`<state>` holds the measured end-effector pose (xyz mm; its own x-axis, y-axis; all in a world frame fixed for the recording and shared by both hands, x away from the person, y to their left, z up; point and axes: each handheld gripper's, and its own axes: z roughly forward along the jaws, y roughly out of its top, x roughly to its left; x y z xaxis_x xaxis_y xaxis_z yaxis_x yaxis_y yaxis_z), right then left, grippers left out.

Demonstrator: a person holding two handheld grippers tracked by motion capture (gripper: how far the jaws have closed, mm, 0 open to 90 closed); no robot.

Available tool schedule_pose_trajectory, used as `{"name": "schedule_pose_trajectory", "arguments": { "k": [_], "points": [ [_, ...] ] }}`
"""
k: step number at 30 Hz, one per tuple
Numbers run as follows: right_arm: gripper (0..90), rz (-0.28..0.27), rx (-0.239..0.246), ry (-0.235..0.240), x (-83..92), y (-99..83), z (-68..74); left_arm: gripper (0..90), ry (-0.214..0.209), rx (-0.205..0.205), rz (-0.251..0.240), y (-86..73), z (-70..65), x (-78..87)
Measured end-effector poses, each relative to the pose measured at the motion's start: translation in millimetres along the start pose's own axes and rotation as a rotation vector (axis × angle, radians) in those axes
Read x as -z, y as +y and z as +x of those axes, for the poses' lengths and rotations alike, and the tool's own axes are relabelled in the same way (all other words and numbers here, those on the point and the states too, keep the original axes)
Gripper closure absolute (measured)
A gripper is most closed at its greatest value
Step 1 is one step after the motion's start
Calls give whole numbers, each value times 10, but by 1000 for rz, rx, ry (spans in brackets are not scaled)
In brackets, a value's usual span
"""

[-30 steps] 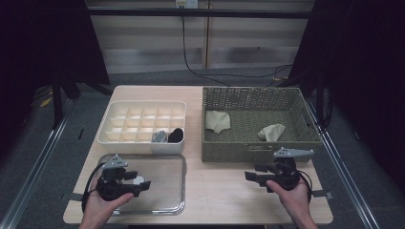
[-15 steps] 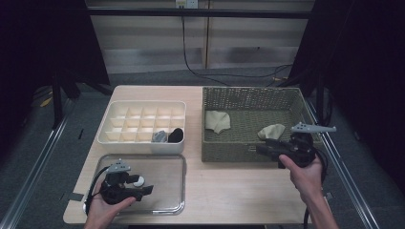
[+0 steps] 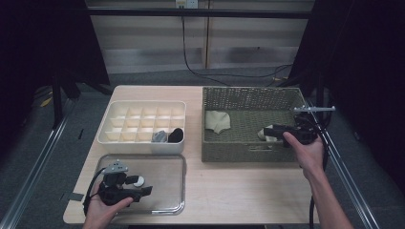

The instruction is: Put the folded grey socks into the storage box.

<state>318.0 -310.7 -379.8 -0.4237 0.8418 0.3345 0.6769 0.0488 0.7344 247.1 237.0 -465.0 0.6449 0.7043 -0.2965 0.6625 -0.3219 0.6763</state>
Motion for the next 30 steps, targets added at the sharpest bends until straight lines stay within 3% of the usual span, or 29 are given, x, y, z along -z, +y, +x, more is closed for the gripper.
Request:
{"name": "schedule_pose_trajectory", "arguments": {
  "k": [4, 11, 19, 30],
  "points": [
    [452, 40, 4, -15, -74, 41, -60, 255, 5, 25, -17, 14, 43, 2],
    [493, 81, -13, -44, -183, 144, -207, 261, 6, 2, -10, 28, 52, 1],
    [543, 146, -30, -109, -306, 213, -395, 266, 18, -5, -16, 36, 94, 26],
    [547, 198, -41, -164, -465, 356, -575, 260, 9, -29, -11, 51, 32, 2]
  ]
}}
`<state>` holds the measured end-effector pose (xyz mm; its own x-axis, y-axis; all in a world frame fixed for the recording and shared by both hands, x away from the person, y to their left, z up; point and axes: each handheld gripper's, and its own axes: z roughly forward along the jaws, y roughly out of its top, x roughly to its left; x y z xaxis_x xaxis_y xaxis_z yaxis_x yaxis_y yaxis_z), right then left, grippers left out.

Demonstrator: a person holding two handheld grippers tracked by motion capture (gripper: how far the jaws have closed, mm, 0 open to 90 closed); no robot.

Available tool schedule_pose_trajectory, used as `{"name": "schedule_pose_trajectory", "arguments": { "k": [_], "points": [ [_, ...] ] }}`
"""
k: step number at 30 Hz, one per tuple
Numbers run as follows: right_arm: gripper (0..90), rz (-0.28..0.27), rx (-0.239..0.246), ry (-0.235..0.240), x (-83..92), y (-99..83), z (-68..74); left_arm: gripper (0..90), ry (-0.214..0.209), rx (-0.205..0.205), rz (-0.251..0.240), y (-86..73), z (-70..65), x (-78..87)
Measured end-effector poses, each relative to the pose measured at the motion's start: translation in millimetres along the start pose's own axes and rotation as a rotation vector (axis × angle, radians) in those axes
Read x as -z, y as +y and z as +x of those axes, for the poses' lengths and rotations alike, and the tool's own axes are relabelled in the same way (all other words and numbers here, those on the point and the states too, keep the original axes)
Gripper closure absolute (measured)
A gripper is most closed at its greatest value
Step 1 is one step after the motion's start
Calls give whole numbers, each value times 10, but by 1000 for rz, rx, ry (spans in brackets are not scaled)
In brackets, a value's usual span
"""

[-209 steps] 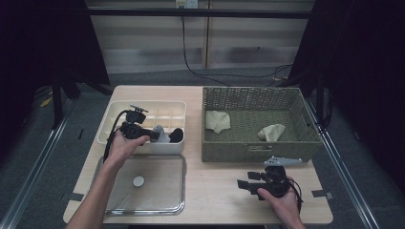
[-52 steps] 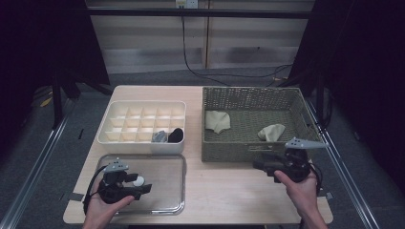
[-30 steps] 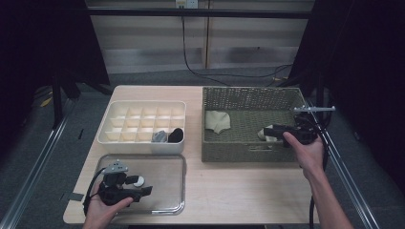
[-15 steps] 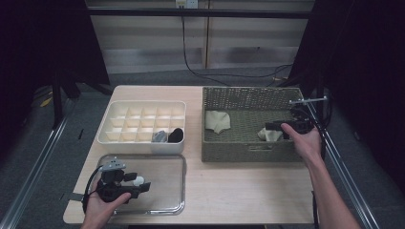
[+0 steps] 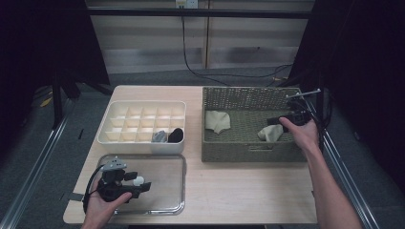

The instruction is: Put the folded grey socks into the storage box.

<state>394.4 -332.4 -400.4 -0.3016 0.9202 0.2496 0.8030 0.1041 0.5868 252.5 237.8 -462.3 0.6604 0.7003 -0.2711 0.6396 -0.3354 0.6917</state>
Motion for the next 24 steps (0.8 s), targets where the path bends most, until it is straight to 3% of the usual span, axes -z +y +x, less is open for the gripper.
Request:
{"name": "schedule_pose_trajectory", "arguments": {
  "k": [6, 9, 11, 13, 16, 24],
  "points": [
    [558, 16, -22, -8, -108, 95, -75, 261, -1, -1, -6, 25, -2, -22],
    [552, 24, -59, -9, -160, 137, -140, 262, -2, 1, -6, 27, 2, -27],
    [540, 29, -100, 15, -163, 154, -205, 262, -2, -1, -10, 25, 6, -21],
    [540, 32, -80, -17, -147, 188, -227, 263, 2, 2, -11, 27, 13, -18],
    [540, 8, -91, -6, -133, 222, -261, 263, 6, -2, -10, 27, 20, -15],
    [530, 104, -94, -69, -358, 213, -332, 264, 9, 9, -16, 18, 54, -5]
  ]
}}
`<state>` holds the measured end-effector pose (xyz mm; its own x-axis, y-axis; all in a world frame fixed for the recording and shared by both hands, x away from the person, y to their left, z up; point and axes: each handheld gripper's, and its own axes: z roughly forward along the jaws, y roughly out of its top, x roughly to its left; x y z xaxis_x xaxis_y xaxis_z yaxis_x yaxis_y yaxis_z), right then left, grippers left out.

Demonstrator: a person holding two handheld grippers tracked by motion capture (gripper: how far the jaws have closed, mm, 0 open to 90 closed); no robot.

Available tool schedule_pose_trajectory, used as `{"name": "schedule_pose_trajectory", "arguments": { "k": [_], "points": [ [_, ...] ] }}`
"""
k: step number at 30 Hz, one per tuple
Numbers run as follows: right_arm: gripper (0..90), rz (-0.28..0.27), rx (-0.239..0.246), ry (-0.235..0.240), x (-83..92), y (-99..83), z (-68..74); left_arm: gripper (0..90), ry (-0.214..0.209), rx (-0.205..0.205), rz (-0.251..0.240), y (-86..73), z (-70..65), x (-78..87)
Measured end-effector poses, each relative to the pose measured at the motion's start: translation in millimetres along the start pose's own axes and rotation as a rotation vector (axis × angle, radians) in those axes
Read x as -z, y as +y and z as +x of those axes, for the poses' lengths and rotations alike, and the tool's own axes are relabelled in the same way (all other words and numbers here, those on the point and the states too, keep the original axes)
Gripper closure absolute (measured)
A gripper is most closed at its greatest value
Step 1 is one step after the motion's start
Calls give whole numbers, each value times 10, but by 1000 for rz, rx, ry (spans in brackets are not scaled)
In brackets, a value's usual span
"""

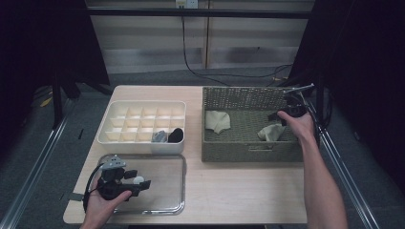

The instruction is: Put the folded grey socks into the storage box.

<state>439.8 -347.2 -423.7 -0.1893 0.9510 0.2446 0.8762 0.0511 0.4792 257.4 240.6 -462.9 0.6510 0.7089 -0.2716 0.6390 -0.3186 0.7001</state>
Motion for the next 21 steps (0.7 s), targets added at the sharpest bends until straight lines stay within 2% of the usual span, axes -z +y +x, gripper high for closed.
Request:
{"name": "schedule_pose_trajectory", "arguments": {
  "k": [3, 6, 8, 10, 13, 15, 17, 18, 21],
  "points": [
    [528, 32, 9, -17, -47, 11, 4, 264, 2, 3, 0, -3, 4, 7],
    [522, 67, -10, -18, -91, 10, -11, 265, -1, -5, 2, -4, 7, 23],
    [516, 86, 1, -37, -125, 6, -12, 265, -5, -4, 1, -10, 13, 25],
    [501, 114, 2, -40, -166, 1, -2, 266, -19, 15, -5, -17, 22, 18],
    [477, 154, 3, -65, -227, -6, -2, 266, -12, 12, -3, -17, 29, 18],
    [483, 187, -2, -61, -267, -10, -13, 266, -11, 10, -4, -17, 36, 23],
    [486, 215, -6, -76, -297, -12, -13, 266, -13, 12, -5, -17, 33, 22],
    [493, 228, -8, -78, -309, -13, -12, 266, -12, 14, -6, -17, 30, 22],
    [587, 240, -7, -71, -324, -11, -12, 266, -13, 10, -5, -17, 30, 23]
  ]
}}
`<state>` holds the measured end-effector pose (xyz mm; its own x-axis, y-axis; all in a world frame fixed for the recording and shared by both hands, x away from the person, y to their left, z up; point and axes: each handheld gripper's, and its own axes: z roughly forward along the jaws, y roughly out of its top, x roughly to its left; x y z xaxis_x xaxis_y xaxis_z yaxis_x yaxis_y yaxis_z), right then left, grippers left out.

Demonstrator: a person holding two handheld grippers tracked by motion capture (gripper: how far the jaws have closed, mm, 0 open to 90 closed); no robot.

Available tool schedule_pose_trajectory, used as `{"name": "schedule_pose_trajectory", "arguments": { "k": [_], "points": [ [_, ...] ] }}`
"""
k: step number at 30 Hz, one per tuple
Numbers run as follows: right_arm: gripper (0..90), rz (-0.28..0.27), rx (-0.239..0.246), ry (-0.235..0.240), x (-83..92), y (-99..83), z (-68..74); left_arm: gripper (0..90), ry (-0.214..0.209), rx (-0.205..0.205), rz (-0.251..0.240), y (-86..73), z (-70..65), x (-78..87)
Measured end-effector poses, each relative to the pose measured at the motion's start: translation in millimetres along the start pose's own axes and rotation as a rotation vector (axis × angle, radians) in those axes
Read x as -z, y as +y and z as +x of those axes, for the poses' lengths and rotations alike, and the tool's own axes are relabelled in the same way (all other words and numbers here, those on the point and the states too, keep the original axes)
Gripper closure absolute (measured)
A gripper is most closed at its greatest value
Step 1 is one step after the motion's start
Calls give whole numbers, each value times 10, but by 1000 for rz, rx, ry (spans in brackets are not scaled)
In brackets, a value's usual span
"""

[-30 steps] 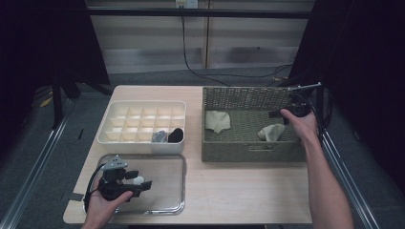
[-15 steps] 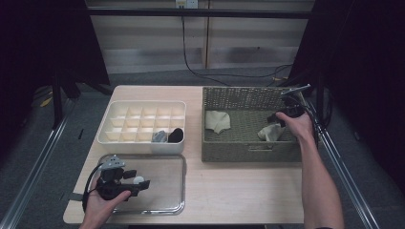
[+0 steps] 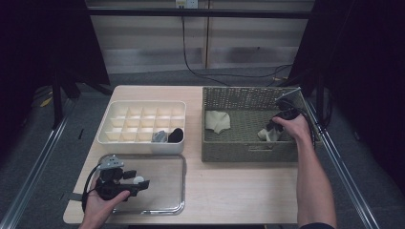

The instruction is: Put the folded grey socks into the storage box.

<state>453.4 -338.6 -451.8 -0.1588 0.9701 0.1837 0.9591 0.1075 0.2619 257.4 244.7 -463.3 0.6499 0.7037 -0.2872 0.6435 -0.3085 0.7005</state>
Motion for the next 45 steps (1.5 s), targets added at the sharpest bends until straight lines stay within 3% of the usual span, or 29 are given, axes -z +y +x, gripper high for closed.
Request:
{"name": "schedule_pose_trajectory", "arguments": {
  "k": [2, 7, 13, 22, 25, 29, 45],
  "points": [
    [701, 26, 4, 17, -26, 2, 6, 266, 2, 3, -1, 0, 0, -1],
    [874, -5, 4, 11, 25, 6, 13, 267, 3, 0, 2, -1, 5, -2],
    [888, -38, 11, 52, 79, 0, 21, 268, 3, 3, 3, -2, -3, -8],
    [889, -140, 41, 109, 244, -19, 27, 268, 1, -1, 5, 33, -15, -63],
    [888, -163, 26, 128, 301, -27, 17, 268, -5, -21, 11, 45, -37, -78],
    [889, -184, 25, 138, 359, -44, 24, 266, -11, -15, 4, 45, -48, -79],
    [889, -274, 67, 190, 492, -162, 257, 266, 8, -34, -12, 42, -53, -69]
  ]
}}
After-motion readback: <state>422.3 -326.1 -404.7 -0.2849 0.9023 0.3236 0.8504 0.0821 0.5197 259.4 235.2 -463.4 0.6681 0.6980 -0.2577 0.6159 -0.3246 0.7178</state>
